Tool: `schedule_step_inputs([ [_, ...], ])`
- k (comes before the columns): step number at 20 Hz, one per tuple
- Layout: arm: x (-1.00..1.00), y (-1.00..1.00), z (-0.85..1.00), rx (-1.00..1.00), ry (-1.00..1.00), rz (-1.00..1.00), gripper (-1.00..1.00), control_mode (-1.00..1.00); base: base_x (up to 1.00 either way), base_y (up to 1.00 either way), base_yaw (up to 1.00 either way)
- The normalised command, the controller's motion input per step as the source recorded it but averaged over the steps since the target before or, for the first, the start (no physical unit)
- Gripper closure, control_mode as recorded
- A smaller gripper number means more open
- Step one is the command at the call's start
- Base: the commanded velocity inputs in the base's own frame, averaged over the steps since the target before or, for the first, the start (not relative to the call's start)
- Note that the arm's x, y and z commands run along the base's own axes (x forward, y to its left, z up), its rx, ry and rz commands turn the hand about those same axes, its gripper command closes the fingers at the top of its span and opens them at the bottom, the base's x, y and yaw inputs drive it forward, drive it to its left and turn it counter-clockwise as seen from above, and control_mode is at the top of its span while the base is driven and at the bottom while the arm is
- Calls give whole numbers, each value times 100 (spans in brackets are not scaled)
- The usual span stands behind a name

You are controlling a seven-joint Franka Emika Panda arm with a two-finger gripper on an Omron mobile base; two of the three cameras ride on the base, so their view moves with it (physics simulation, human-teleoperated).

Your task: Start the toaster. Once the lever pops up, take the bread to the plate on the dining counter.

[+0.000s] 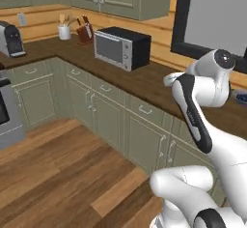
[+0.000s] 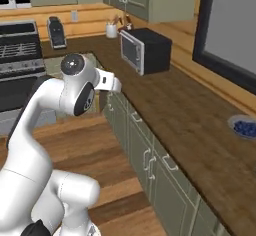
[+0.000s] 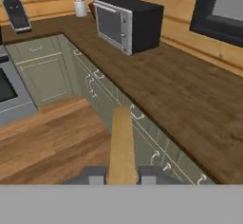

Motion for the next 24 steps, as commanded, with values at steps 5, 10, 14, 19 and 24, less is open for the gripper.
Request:
schedule_step_inputs([
  [5,0,0,0,0,0,0,100,100,-5,0,88],
  [10,0,0,0,0,0,0,100,100,0,0,88],
  [14,0,0,0,0,0,0,100,100,0,0,90],
  [19,0,0,0,0,0,0,100,100,0,0,90],
  [24,0,0,0,0,0,0,100,100,1,0,88],
])
